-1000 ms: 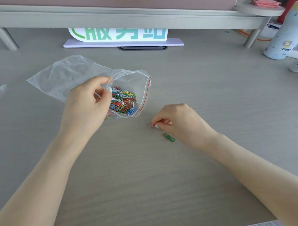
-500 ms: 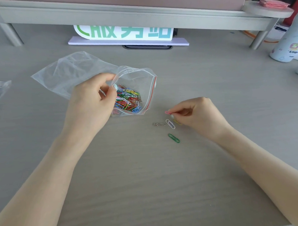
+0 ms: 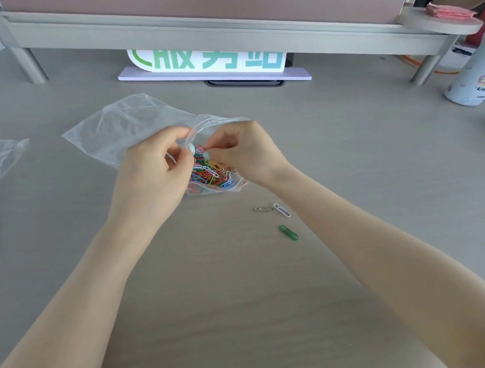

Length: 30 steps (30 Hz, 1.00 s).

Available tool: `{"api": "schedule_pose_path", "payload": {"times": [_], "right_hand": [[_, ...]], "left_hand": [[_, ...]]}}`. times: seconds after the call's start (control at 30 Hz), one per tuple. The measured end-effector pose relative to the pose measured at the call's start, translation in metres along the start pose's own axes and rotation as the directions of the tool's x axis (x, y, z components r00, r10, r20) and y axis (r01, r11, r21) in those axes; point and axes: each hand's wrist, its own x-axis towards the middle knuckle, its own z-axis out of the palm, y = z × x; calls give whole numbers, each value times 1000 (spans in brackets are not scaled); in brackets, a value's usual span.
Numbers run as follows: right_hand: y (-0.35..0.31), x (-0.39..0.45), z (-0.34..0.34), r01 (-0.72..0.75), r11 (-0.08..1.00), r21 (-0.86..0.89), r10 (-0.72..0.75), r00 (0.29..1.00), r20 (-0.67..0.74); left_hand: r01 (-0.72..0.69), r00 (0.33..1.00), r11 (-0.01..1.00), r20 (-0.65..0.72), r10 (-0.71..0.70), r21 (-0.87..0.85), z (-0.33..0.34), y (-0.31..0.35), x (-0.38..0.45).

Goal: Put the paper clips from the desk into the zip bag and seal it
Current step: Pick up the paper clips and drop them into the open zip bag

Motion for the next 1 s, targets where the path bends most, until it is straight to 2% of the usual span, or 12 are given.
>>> {"api": "schedule_pose_path", "payload": {"times": [0.1,0.17,0.37,0.47,0.53,0.63,0.83,1.0], "right_hand": [[2,6,11,48,990,-134,-42,998,47],[4,3,8,64,987,-144,-56,997,62],[25,-23,-34,82,973,-215,-69,995,65],[43,-52,-57,81,953,-293,-43,990,133],[54,-74,-69,93,911,-401,-7,978,210],[65,-93,-78,190,815,-547,-18,953,304],[72,-89,-73,209,852,-480,-117,969,216],[73,-85,-68,240,868,-435,-162,965,208]], "left_hand": [[-9,1000,1000,3,9,6,-2,1,1],[-10,1000,1000,2,10,6,-2,2,0],[-19,1000,1000,-1,19,7,1,1,0],[-14,1000,1000,-3,14,2,1,-1,0],[-11,1000,1000,0,11,12,2,-1,1],[-2,1000,1000,12,2,24,4,0,0],[22,1000,999,19,-22,28,7,-1,-2],[34,999,999,29,-35,27,8,-2,-3]]}}
